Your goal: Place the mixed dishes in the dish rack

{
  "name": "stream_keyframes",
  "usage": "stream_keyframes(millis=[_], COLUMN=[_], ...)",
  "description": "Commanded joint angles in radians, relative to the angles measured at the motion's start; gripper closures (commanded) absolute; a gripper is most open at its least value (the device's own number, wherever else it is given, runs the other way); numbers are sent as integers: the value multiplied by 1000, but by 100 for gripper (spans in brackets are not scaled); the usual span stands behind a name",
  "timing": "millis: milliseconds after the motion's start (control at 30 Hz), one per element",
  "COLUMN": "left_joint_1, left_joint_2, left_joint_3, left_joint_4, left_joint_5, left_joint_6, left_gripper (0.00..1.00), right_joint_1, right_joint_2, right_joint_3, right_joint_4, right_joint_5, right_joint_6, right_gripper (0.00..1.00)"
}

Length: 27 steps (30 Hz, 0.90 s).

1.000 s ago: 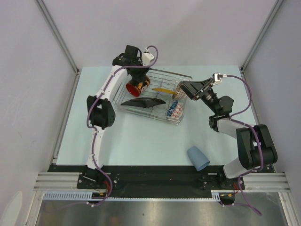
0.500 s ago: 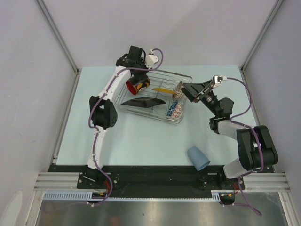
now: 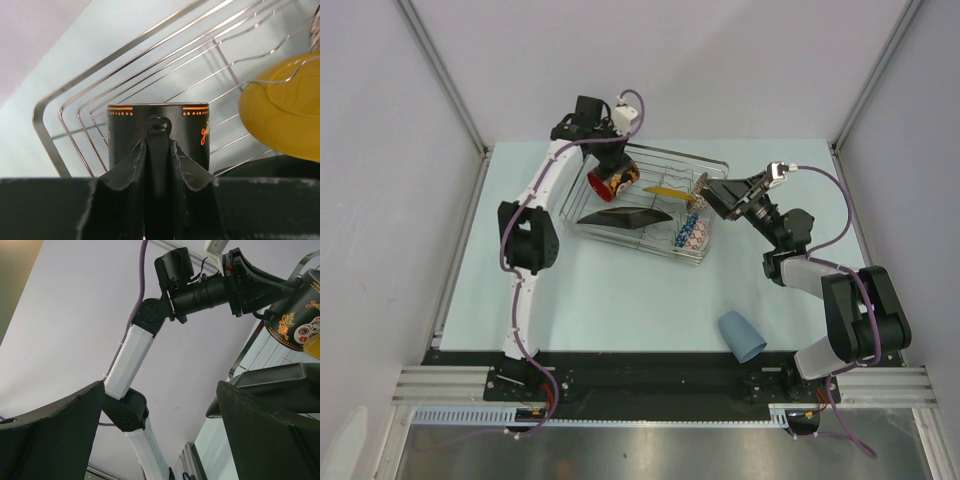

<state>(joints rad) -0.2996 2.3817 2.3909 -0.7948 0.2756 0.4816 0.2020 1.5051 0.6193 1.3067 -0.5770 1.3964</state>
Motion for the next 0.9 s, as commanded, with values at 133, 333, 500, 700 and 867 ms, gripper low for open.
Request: stream_keyframes(millis=[133, 333, 500, 700, 867], left_joint_1=[126, 116, 90, 89, 94], left_joint_2=[-280, -338, -390, -495, -576], left_joint_3=[-401, -515, -561, -731, -898], left_joint_4=[630, 848, 953, 1094, 1246], left_joint_5=[378, 343, 258, 192, 112], left_joint_6=[-615, -724, -689, -617, -603], left_gripper=[100, 100, 100, 100, 100], right_joint_1=[13, 30, 43, 56, 62], right_joint_2=[-37, -34, -31, -33, -40], right_joint_3=[0, -1, 0, 2, 2], right_joint_4=[34, -17, -41, -70, -96], right_joint_5=[-20, -18, -6, 0, -14], right_joint_6=[-77, -115, -132, -151, -157], right_gripper=[0, 0, 0, 0, 0])
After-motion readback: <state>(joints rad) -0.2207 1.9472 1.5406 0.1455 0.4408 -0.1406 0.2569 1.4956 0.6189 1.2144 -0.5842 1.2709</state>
